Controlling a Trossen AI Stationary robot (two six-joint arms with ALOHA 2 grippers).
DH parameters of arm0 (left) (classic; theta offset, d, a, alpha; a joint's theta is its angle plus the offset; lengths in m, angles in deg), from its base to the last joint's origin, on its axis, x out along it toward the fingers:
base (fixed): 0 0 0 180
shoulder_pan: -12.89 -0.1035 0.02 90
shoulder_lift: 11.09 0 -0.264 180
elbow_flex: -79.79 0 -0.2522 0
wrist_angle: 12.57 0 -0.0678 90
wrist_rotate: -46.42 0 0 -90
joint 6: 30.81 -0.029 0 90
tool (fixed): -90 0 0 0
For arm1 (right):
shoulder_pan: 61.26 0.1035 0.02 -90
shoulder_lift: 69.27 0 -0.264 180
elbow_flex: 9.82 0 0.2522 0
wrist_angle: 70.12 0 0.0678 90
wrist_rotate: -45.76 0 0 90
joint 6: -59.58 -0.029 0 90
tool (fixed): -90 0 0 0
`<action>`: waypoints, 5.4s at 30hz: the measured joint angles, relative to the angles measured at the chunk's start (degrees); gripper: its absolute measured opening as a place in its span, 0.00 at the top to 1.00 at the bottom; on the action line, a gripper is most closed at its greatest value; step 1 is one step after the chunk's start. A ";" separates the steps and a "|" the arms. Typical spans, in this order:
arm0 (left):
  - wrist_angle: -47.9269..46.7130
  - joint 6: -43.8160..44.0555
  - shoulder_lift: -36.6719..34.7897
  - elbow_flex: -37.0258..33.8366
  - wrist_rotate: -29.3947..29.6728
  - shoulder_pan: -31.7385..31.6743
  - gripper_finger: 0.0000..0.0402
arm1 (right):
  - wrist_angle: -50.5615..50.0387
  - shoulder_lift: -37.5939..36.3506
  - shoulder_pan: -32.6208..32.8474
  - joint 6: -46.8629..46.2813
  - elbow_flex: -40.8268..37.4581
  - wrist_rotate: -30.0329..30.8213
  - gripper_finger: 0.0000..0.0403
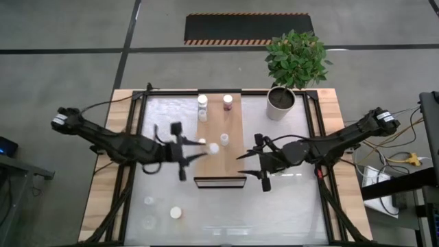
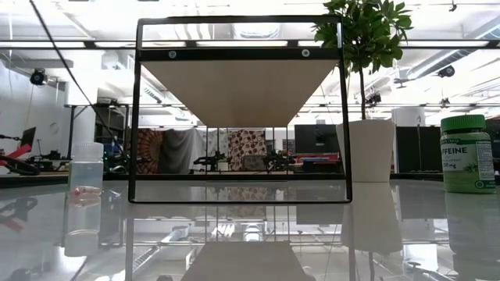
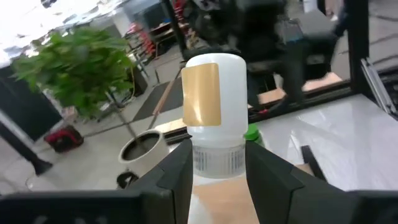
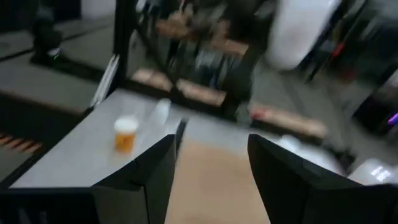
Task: Pick and place medicine bottles onto shelf by color
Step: Put the transparent pill bottle on the shelf
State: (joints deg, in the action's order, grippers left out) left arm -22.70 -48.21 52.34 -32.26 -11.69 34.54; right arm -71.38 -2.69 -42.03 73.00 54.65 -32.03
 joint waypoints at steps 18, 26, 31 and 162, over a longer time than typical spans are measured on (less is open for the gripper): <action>10.89 -2.51 16.88 5.00 0.30 0.98 0.73 | 10.22 -1.65 -0.02 2.18 -1.32 2.43 0.43; 13.99 -2.53 20.02 5.76 4.25 0.83 0.73 | 10.31 -1.54 -0.02 2.02 -1.32 2.43 0.36; 15.72 -2.86 21.48 5.79 4.31 0.73 0.73 | 10.13 -1.52 -0.11 2.02 -1.32 2.43 0.38; -0.47 19.78 24.68 18.78 -8.30 -6.61 0.71 | 40.44 -19.01 2.64 -1.93 -27.48 3.02 0.41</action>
State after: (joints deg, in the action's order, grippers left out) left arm -23.17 -28.43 77.02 -13.48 -20.00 27.93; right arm -30.94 -21.70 -39.39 71.07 27.17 -29.01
